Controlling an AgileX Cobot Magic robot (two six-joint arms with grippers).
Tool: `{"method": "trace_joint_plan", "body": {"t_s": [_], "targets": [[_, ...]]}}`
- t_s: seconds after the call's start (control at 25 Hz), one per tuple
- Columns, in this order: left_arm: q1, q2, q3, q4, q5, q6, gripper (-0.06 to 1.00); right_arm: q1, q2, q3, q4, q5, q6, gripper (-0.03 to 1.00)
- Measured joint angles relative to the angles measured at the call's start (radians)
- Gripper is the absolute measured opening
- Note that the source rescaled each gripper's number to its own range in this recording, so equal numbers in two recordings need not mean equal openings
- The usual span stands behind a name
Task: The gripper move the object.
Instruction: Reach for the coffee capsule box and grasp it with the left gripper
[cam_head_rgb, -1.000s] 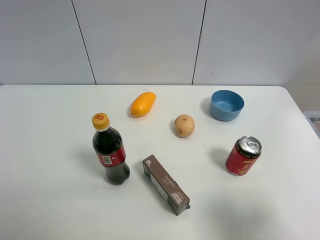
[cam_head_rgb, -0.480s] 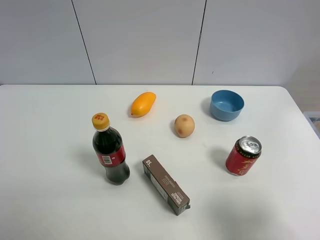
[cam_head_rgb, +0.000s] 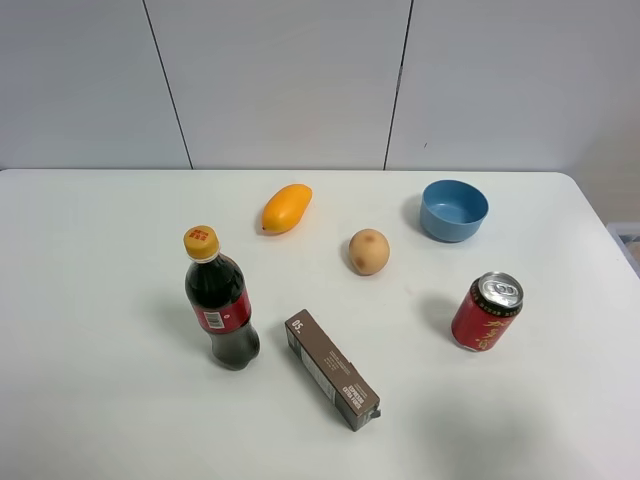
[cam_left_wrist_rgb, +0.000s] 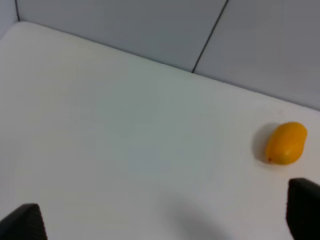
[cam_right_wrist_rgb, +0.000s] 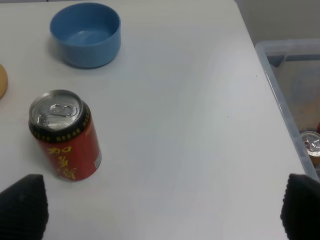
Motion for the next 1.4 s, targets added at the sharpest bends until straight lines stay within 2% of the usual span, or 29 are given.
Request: {"method": "trace_joint_plan", "body": {"t_s": [0.24, 0.4, 0.68, 1.08, 1.4], "targets": [[-0.212, 0.119, 0.000, 0.078, -0.012, 0.021, 0.96, 0.000, 0.000, 0.000, 0.000, 0.000, 0.000, 1.00], [-0.324, 0.205, -0.014, 0.103, -0.048, 0.021, 0.96, 0.000, 0.000, 0.000, 0.000, 0.000, 0.000, 1.00], [-0.441, 0.349, -0.140, 0.108, -0.074, -0.063, 0.96, 0.000, 0.000, 0.000, 0.000, 0.000, 0.000, 1.00], [-0.554, 0.582, -0.333, 0.133, -0.118, -0.131, 0.96, 0.000, 0.000, 0.000, 0.000, 0.000, 0.000, 1.00], [-0.731, 0.793, -0.516, 0.164, -0.154, -0.191, 0.96, 0.000, 0.000, 0.000, 0.000, 0.000, 0.000, 1.00]]}}
